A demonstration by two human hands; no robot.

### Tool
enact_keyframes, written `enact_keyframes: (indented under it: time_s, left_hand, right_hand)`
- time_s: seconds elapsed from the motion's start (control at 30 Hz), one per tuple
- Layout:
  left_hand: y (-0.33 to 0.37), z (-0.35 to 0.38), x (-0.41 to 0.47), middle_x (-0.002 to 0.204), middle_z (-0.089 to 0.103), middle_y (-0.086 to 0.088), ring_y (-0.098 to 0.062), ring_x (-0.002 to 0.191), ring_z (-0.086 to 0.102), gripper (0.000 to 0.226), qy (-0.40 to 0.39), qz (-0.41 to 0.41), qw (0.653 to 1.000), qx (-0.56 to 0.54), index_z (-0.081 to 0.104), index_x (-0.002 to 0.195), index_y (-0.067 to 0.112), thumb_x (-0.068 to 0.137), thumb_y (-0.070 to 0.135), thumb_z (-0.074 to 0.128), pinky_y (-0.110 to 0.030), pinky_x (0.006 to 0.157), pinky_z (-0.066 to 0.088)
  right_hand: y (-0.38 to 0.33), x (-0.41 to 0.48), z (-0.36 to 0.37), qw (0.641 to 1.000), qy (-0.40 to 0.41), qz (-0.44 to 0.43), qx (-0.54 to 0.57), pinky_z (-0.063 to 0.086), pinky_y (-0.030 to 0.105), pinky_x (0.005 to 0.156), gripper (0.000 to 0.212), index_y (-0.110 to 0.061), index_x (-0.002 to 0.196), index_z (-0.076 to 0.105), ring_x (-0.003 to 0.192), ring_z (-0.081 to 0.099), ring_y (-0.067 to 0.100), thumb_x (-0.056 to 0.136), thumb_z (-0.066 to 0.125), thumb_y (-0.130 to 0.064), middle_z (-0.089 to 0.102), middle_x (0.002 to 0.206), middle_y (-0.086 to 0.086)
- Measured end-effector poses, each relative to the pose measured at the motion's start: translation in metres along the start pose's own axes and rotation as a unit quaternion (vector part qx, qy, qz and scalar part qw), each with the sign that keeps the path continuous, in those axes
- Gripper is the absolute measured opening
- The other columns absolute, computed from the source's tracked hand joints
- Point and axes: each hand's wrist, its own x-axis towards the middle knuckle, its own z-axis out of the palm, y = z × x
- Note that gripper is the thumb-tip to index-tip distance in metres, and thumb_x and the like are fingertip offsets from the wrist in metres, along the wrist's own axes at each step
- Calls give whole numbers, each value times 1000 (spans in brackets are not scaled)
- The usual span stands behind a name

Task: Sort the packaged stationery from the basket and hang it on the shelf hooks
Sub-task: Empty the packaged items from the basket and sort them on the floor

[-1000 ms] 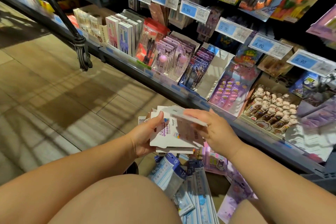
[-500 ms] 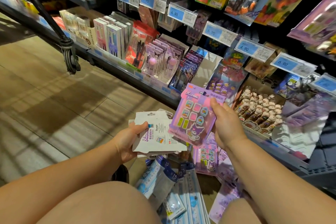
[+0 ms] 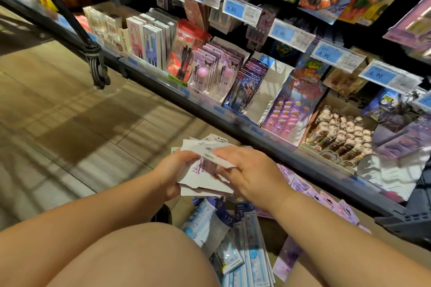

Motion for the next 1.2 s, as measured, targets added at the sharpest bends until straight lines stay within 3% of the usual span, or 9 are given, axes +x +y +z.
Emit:
enact_keyframes:
  time_s: [0.13,0.23,0.43,0.53,0.67,0.87,0.97,1.07,1.2]
  left_hand:
    - [0,3,-3,89,72,-22,-33,68,71,38,-30,-28,997,-67,59,114,4,102,29,35,-38,58,55]
    - [2,3,-3,92,72,-22,-32,70,71,38,-20,-38,996,-78,59,116,5,102,32,36,-41,69,50]
    - [3,2,-3,91,72,-22,-34,82,67,43,-11,-43,995,-90,57,117,7,102,41,34,-42,72,48]
    - [1,-1,2,104,70,-22,-33,86,69,44,-6,-22,995,-93,56,125,8,102,41,37,-40,71,55]
    - [-4,-5,2,91,72,-20,-31,71,71,29,10,-8,999,-48,61,113,1,98,18,42,-37,59,59]
    - [-3,-9,4,104,70,-22,-33,78,71,37,47,-12,999,-3,59,121,3,99,31,48,-40,66,59]
    - [-5,-12,6,86,73,-18,-29,66,71,34,52,-14,998,20,60,115,3,100,31,47,-37,64,58]
    - [-5,-14,7,78,73,-17,-28,59,70,28,45,-11,998,44,61,110,3,98,26,50,-33,52,57]
    - [-7,-17,5,85,74,-18,-30,64,72,18,9,-2,999,45,61,109,7,97,16,51,-36,54,59]
  right_hand:
    - [2,0,6,989,-77,-13,-127,32,44,99,93,-39,137,48,128,42,21,64,23,-92,47,144,-8]
    - [2,1,3,976,-138,8,-167,20,39,102,112,-45,144,31,130,24,18,46,24,-99,28,155,-12]
    - [8,-1,-1,981,-162,7,-108,11,40,115,93,-52,145,22,143,4,16,65,64,-72,17,154,-22]
    - [13,-1,-2,985,-159,-5,-73,19,32,118,89,-48,147,22,142,13,12,67,50,-74,21,155,-16]
    - [19,-5,0,977,-207,2,-53,17,22,115,79,-61,141,11,142,17,4,75,53,-67,16,157,-21]
    - [27,-6,-14,976,-109,98,163,45,26,96,43,-62,123,36,109,57,0,94,57,-38,58,122,-22]
    - [35,-9,-13,929,-69,177,319,55,26,80,28,-45,119,53,91,66,-1,96,57,-29,67,106,-10]
    - [47,-12,-8,892,-25,238,385,55,47,84,17,-49,105,61,96,70,22,94,57,-36,72,107,-3]
    - [50,-17,5,837,12,310,451,54,43,87,14,-30,109,59,87,71,18,100,47,-29,75,93,-3]
